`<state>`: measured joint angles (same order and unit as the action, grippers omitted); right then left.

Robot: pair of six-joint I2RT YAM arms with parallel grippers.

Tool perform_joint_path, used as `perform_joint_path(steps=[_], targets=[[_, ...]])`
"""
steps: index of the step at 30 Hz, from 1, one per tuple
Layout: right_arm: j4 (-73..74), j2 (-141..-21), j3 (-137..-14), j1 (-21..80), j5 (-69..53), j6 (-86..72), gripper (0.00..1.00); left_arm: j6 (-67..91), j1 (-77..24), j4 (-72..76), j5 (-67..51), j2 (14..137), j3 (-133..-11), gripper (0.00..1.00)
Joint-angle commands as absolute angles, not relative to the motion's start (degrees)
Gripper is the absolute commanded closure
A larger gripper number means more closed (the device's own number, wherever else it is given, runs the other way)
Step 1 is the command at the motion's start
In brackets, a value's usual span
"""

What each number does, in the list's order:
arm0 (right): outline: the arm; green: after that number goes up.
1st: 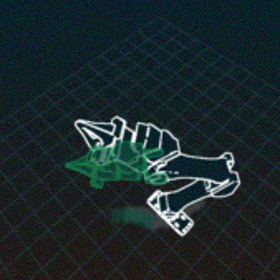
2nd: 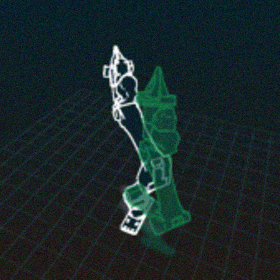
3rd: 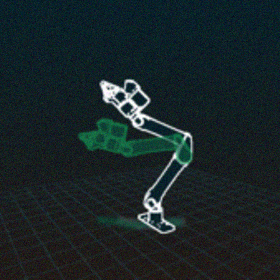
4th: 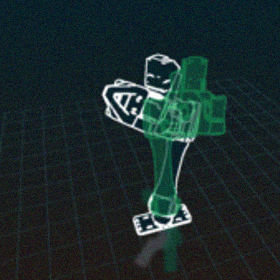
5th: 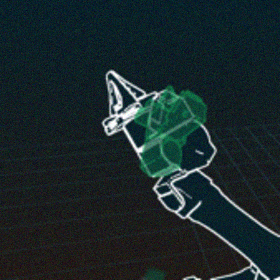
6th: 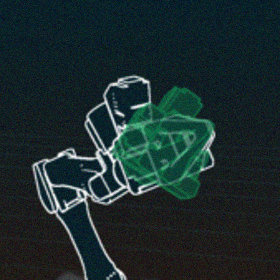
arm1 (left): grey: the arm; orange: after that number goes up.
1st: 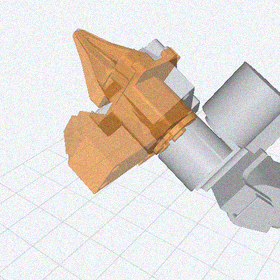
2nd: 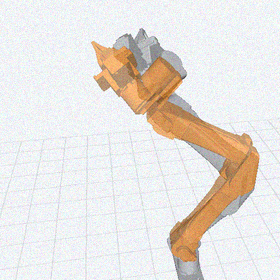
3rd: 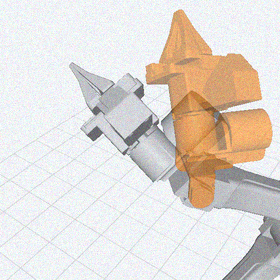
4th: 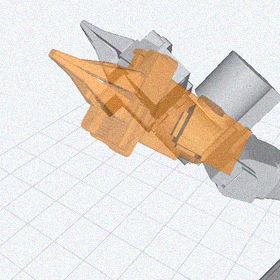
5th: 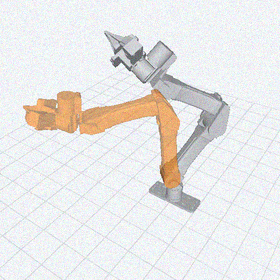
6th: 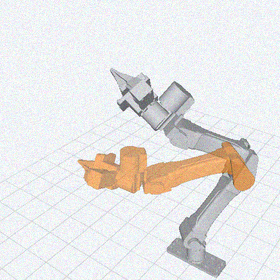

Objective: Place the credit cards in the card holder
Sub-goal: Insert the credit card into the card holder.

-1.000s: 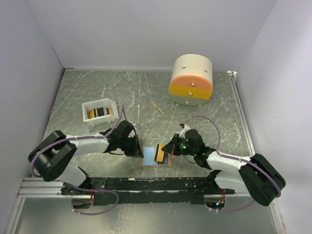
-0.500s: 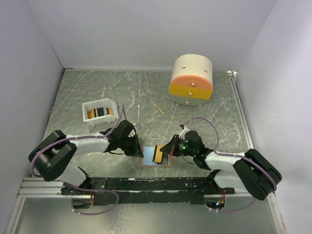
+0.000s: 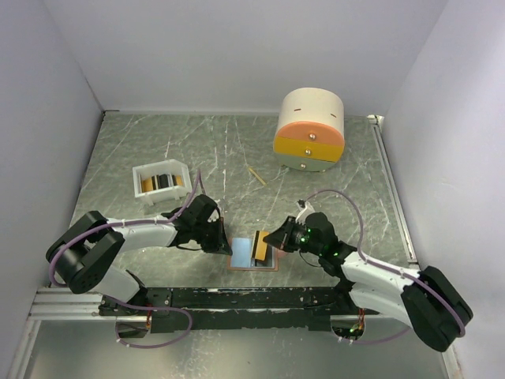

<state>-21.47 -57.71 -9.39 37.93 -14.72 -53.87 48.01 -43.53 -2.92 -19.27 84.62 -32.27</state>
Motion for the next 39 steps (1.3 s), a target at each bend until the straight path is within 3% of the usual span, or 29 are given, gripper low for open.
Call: perform_joint_path(steps=[1, 23, 32, 39], targets=[[-16.5, -54.0, -10.0, 37.7, -11.5, -53.3, 1.0, 47.0, -43.9, -4.5, -15.0, 84.7, -31.7, 0.93], [-29.5, -64.1, -6.5, 37.6, -15.3, -55.4, 1.0, 47.5, -44.2, -4.2, -15.3, 85.3, -31.5, 0.93], [-27.8, -60.3, -6.6, 37.6, -14.3, -55.8, 1.0, 47.5, -44.2, -4.8, -14.1, 84.6, -30.4, 0.93], [-32.3, -64.8, -5.3, 37.6, -14.7, -56.1, 1.0, 47.9, -44.3, -4.4, -14.1, 84.3, -30.0, 0.93]])
